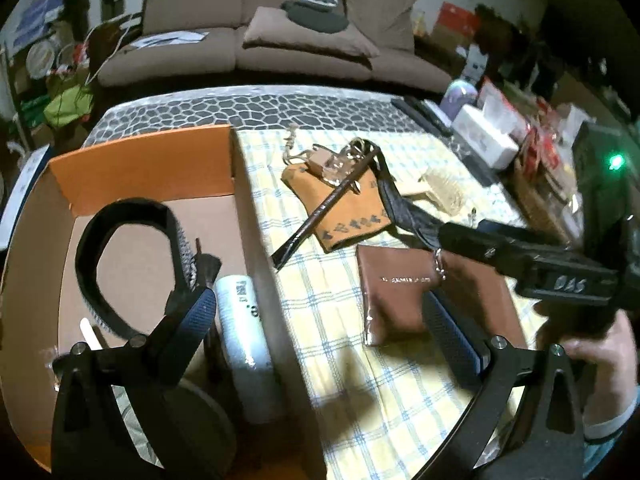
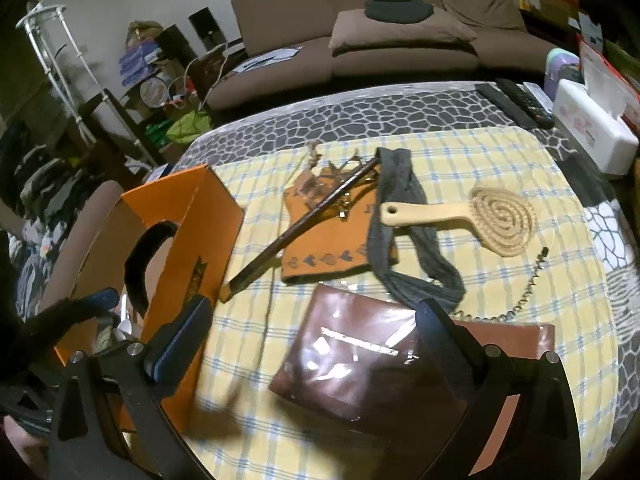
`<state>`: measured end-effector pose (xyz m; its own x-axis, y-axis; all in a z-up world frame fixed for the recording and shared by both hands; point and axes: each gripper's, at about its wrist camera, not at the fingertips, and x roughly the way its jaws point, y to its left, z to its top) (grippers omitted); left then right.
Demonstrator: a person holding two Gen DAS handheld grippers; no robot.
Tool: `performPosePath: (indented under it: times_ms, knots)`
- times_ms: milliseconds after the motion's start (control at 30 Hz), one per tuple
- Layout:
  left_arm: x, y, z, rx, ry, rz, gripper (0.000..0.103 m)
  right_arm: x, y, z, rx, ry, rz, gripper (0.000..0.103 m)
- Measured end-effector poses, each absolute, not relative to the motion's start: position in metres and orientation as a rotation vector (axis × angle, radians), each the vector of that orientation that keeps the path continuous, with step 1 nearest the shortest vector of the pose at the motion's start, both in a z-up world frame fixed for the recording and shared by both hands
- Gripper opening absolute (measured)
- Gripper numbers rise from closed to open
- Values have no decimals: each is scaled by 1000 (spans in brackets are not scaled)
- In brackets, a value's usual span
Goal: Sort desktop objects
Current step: 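Move the left tool to the second brown stick on the orange pouch and grasp it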
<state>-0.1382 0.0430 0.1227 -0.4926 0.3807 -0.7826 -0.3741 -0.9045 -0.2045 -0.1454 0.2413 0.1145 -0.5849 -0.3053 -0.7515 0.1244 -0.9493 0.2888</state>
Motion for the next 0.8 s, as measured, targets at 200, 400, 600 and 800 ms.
performPosePath:
  times_ms: [200,400,600,800]
  knots:
    - [-156,80,111,-1317,199,2349,103,-145,272,116,1279,-377,-2604,102]
    - [-181,111,103,-1360,411,2348,98,-144,300,119,1267,-454,-2621,102]
    - [-198,134,114,-1312,630,2346,73,-142,322,120,1260,-525,-2631,102]
    - [-210,160,101,-1363,762,2234,69,-140,333,121,1252,-565,-2636,102]
